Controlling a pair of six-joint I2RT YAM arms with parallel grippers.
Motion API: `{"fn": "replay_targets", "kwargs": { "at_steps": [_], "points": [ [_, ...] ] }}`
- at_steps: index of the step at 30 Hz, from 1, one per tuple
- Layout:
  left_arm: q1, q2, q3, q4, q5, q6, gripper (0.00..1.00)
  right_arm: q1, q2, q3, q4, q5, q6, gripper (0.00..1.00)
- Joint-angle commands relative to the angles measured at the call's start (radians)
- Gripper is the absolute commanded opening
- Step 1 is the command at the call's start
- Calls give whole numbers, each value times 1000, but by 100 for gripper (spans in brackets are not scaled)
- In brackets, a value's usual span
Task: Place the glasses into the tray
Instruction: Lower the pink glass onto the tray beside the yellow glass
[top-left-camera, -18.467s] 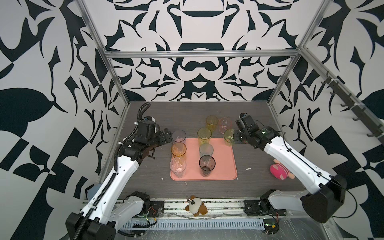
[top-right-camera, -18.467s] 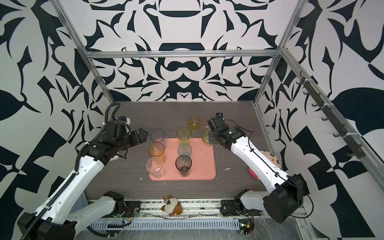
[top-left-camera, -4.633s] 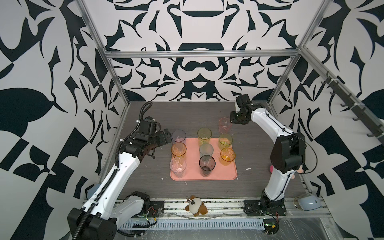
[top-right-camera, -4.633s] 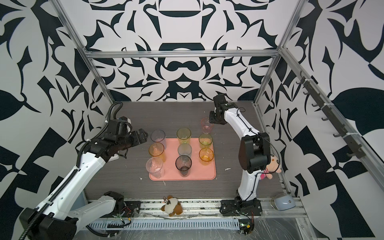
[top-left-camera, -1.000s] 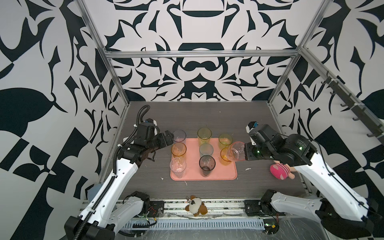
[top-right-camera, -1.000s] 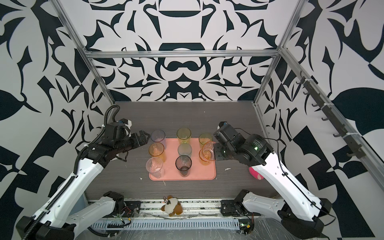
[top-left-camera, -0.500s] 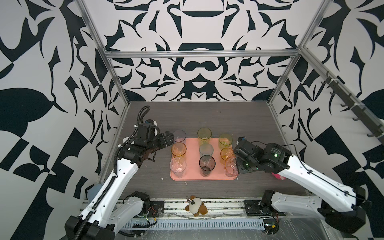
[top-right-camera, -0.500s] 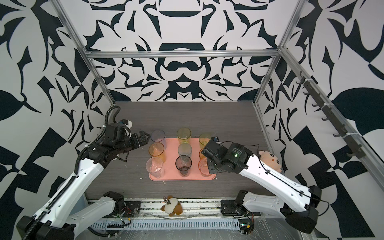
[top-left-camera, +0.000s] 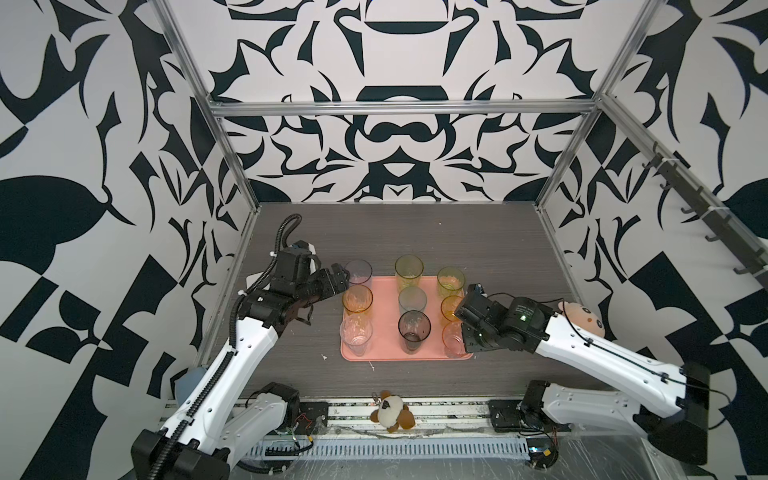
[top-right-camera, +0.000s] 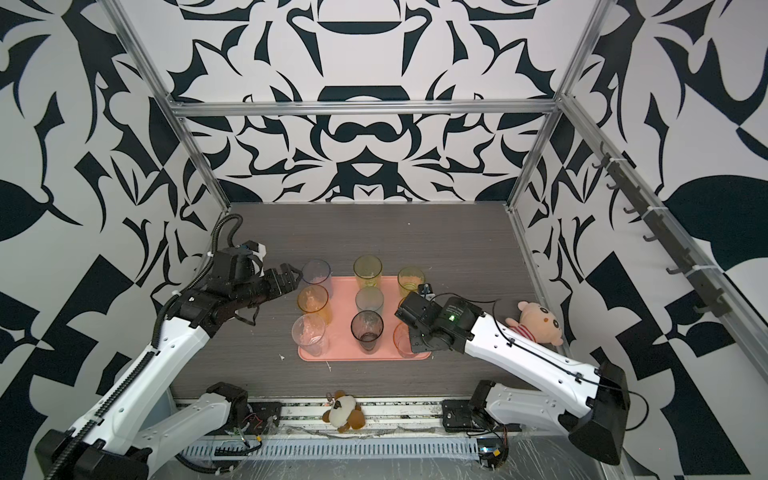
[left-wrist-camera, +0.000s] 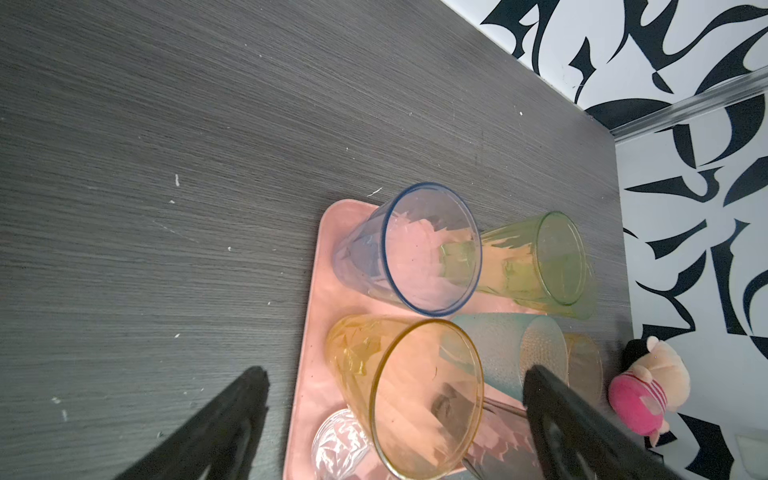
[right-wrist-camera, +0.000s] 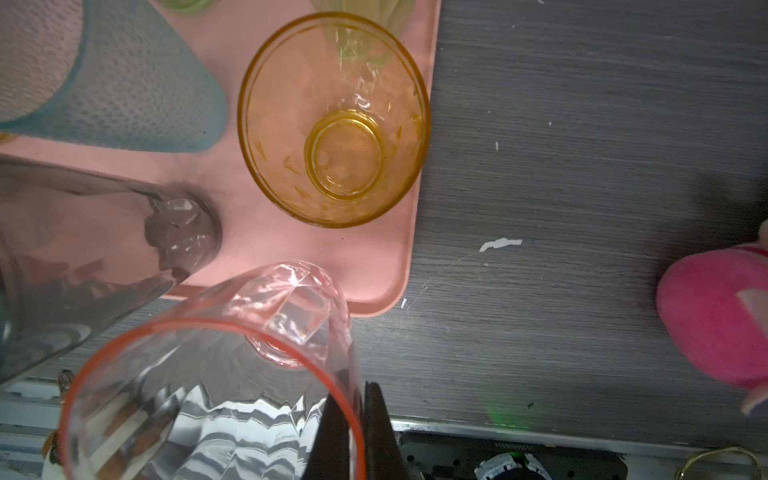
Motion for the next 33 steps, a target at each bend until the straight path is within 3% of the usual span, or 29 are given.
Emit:
{"fn": "replay_targets", "kwargs": {
  "at_steps": [1, 18, 33],
  "points": [
    [-3, -13, -8, 2, 4, -7, 100, -4, 6, -16, 51, 39, -6, 0],
    [-4, -14, 1, -21, -12, 3, 100, -174, 63, -93, 120, -85, -97, 0],
    [-3, -13, 12, -37, -13, 7, 100, -262, 102, -112, 179, -138, -151, 0]
  ]
}}
